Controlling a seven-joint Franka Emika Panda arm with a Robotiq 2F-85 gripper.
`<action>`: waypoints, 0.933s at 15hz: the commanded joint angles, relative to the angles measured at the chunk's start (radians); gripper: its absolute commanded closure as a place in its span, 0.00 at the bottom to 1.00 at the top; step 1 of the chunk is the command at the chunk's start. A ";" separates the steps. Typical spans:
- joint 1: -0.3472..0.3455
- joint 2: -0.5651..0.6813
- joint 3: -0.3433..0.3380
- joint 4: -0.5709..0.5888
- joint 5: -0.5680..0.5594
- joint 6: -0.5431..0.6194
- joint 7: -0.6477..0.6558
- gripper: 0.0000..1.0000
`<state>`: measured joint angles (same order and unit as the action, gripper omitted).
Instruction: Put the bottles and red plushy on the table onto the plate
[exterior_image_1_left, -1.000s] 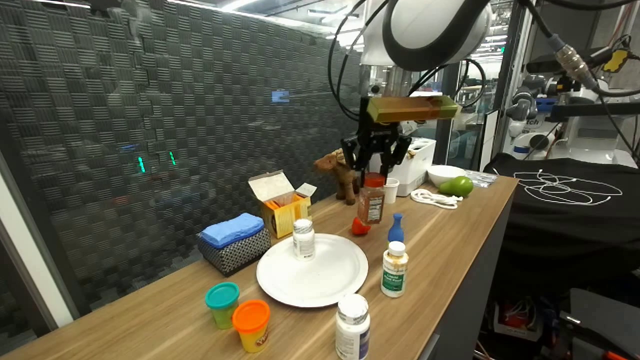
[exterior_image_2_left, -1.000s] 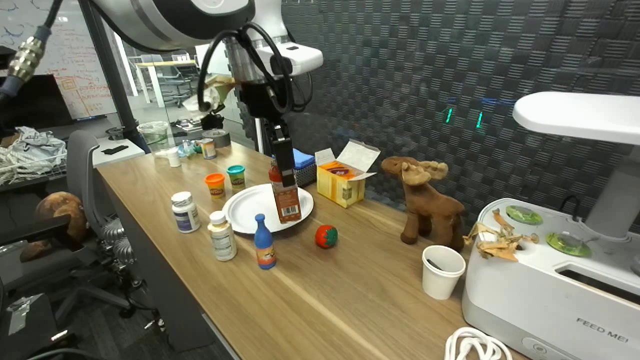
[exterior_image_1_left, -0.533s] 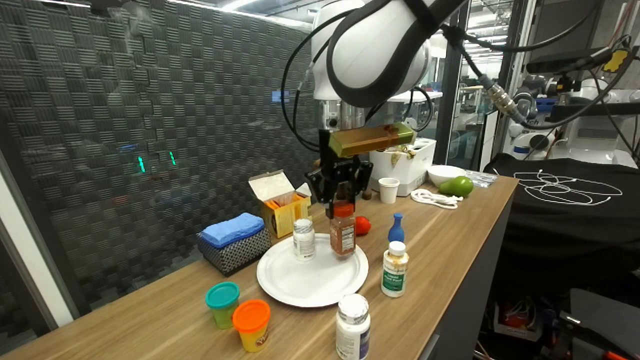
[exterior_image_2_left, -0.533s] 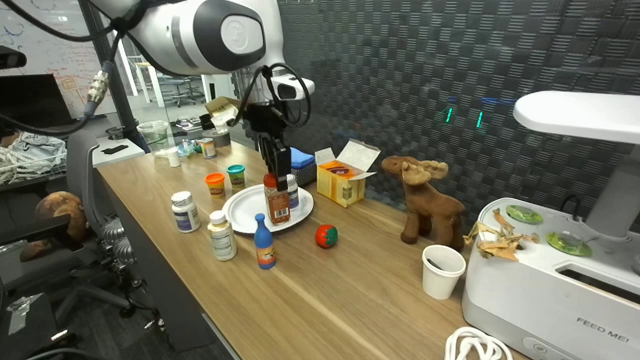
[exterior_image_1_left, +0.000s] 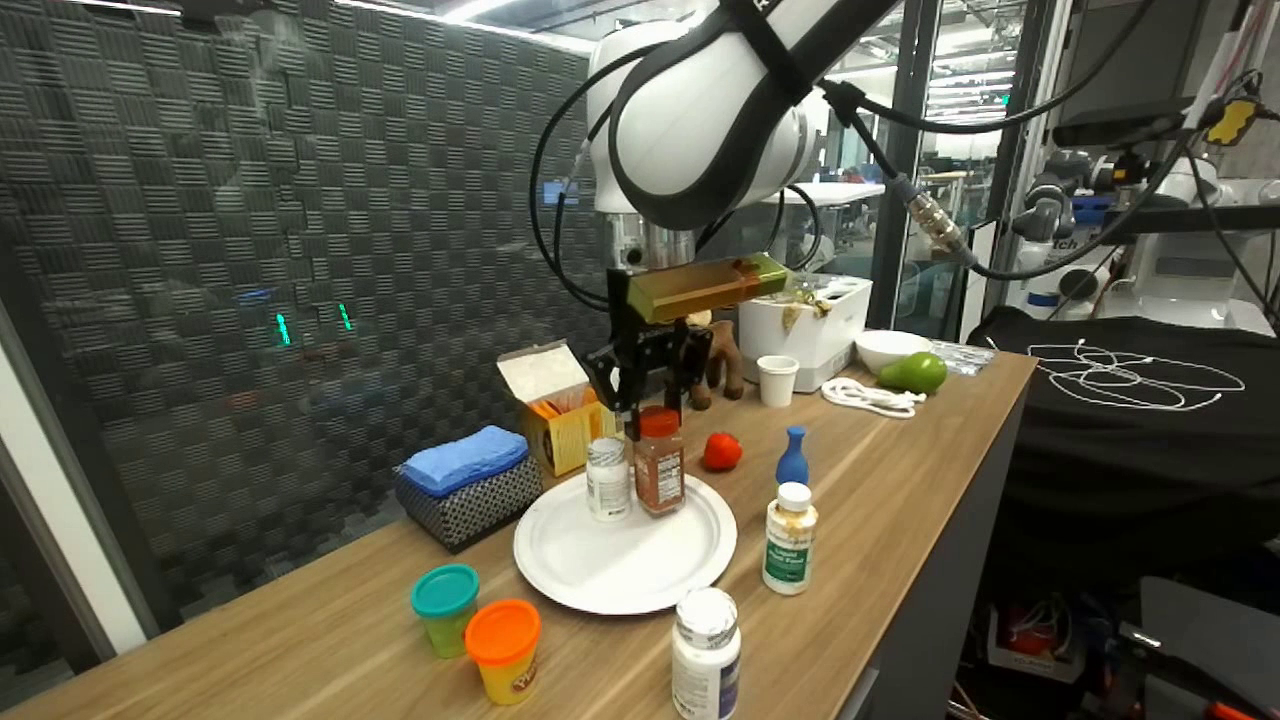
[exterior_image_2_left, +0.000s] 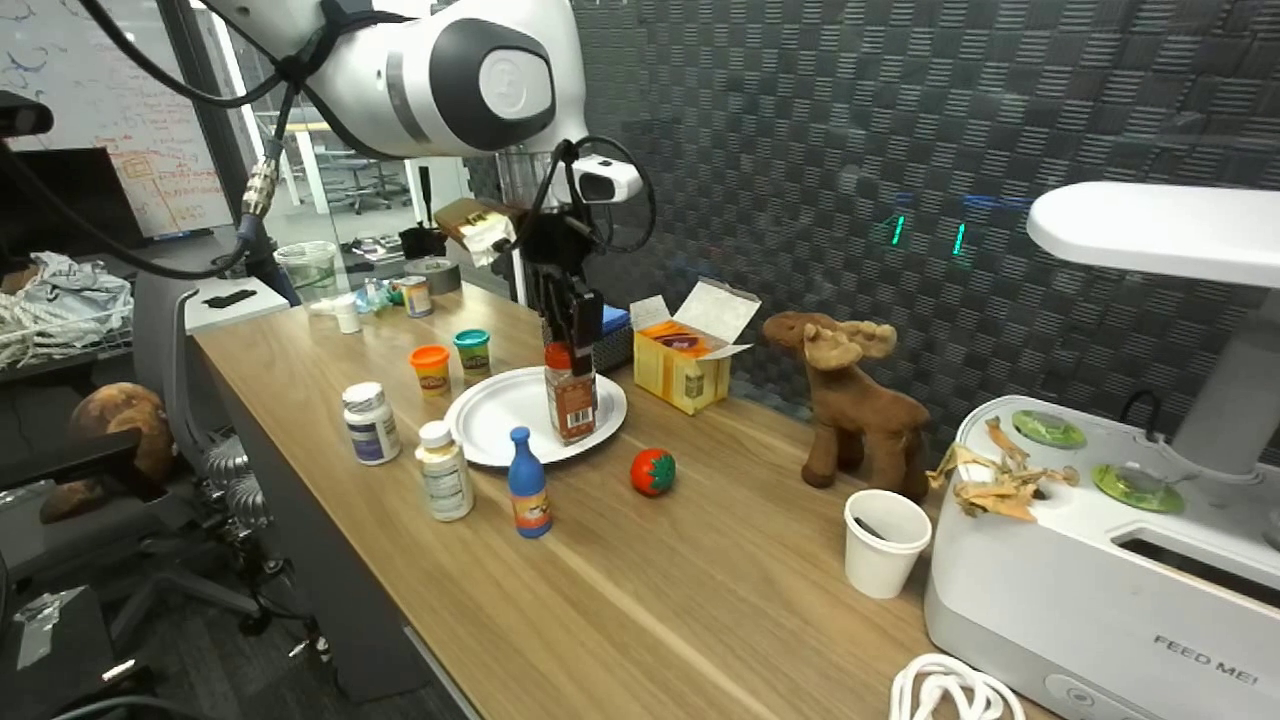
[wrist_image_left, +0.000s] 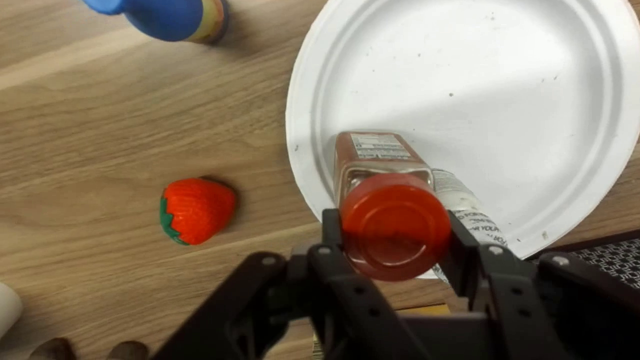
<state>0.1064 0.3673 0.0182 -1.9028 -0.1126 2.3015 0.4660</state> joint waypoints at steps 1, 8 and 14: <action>0.006 0.031 -0.019 0.052 0.015 -0.022 -0.031 0.76; -0.003 0.050 -0.022 0.056 0.053 -0.023 -0.056 0.76; 0.030 0.005 -0.025 0.057 0.020 -0.048 -0.023 0.00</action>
<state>0.1054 0.4009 0.0006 -1.8722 -0.0824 2.2960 0.4356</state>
